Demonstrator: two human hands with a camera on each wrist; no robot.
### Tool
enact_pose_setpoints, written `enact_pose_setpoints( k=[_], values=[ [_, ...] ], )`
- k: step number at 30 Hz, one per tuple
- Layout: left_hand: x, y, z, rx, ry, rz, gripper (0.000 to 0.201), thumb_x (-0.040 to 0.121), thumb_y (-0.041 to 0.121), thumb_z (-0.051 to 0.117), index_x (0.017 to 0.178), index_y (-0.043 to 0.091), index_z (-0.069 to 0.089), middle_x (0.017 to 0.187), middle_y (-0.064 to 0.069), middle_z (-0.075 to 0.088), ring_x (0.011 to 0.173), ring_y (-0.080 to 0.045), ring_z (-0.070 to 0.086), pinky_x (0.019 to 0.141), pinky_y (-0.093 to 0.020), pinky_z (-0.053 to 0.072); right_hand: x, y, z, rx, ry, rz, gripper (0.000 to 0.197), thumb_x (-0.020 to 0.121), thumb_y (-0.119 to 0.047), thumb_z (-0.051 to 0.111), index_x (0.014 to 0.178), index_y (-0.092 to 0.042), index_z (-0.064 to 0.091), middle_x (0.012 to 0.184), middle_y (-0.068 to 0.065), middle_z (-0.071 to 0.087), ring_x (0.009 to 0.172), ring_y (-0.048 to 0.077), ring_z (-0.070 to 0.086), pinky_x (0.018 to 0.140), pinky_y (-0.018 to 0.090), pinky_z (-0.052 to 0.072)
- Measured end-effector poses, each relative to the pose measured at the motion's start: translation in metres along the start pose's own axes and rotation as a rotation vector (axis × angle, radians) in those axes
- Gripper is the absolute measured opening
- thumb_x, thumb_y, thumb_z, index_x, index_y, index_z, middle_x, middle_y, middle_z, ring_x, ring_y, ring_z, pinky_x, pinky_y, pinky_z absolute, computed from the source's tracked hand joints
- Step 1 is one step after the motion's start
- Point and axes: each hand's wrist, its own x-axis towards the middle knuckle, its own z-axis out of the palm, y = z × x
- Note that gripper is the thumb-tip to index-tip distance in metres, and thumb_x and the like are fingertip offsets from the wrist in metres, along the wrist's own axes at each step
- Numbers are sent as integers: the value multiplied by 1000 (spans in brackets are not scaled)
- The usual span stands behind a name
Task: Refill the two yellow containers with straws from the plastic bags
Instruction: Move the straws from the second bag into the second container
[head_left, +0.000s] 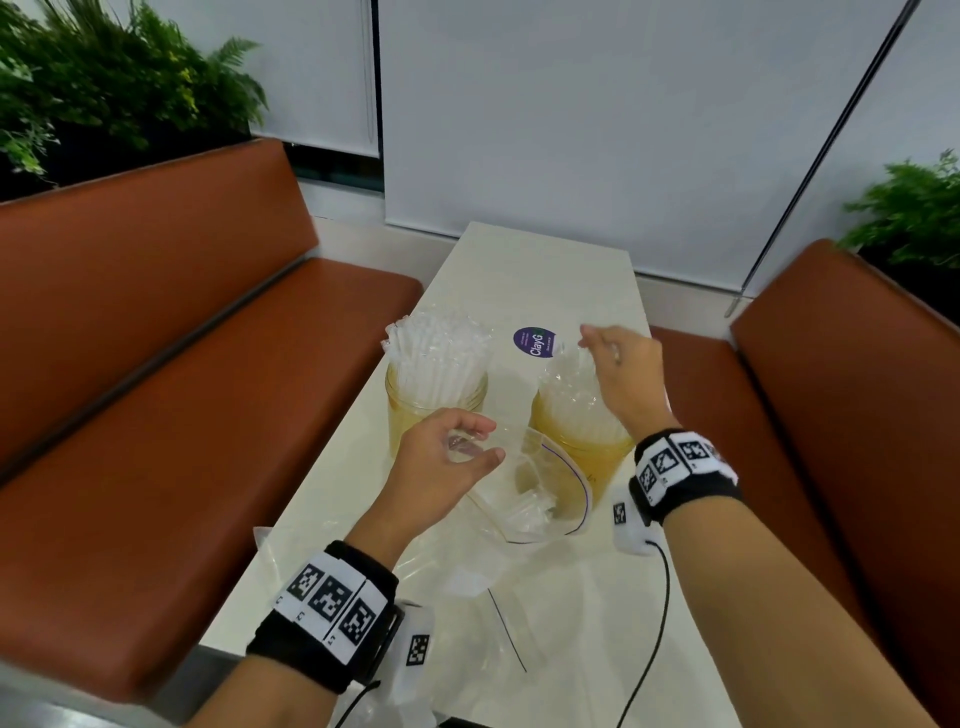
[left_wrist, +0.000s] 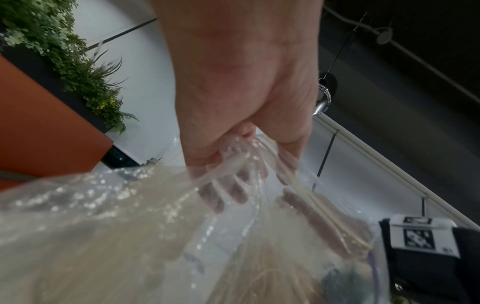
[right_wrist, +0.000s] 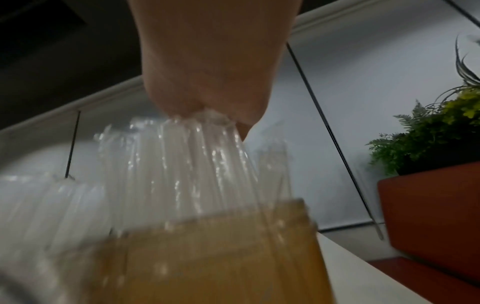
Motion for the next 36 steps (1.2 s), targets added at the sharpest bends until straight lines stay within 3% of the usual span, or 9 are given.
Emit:
enact_pose_setpoints(
  k=[2,8,13,19,22,25,29,33,36],
  values=[
    [-1,0,-1,-6,-1,-3,27,79,22,86,103,23,73,107,8,71,87,2,67,71,-2,47,-13,3,4,-72,-55,23,45,101,-45,51,102,-7,76,97,13,73,91,27,66,82,39,53],
    [0,1,0,-11,-4,-12,25,79,21,85,102,23,74,107,9,71,89,-2,68,74,-5,50,20,-18,-9,-197,37,-132,43,107,-33,33,119,-12,70,127,4,61,125,19,48,97,32,41],
    [0,2,-1,-5,-9,-2,22,84,12,80,104,19,74,106,10,71,92,-6,67,75,-4,48,19,-13,5,-496,-511,80,50,107,-32,25,76,-7,55,92,19,67,85,34,61,76,37,46],
    [1,4,1,14,-53,15,22,89,4,71,107,17,74,108,9,70,91,13,62,78,0,44,8,-29,11,-456,-285,-207,43,108,-27,28,129,-4,58,124,15,64,118,32,58,103,41,43],
    [2,4,2,18,-62,16,25,90,0,68,107,17,74,109,10,70,91,15,61,79,0,45,-7,-25,26,-650,-492,-263,43,108,-26,25,127,-5,57,124,10,62,117,27,56,114,42,31],
    [2,5,1,27,-72,25,27,90,-3,65,107,16,74,110,8,70,90,15,61,81,-2,46,-4,-30,17,-584,-291,-314,38,106,-20,31,123,-1,59,120,13,63,115,31,56,107,46,37],
    [3,5,-1,25,-86,22,28,90,-2,64,108,18,74,110,10,70,93,14,61,83,-3,46,4,-20,-6,-583,-25,-70,58,100,-35,20,122,1,59,123,16,62,117,31,56,104,48,44],
    [0,5,-3,28,-106,8,31,91,-3,62,107,20,74,110,11,70,92,14,61,85,-5,46,-15,4,-7,-425,-257,221,50,106,-31,23,126,2,54,128,18,57,123,35,52,106,43,38],
    [-2,8,-3,17,-123,7,38,90,-9,57,104,23,72,113,8,70,101,3,64,90,-11,47,-24,8,-10,-318,-163,113,48,105,-35,27,116,-5,62,120,14,63,116,33,57,107,48,39]
  ],
)
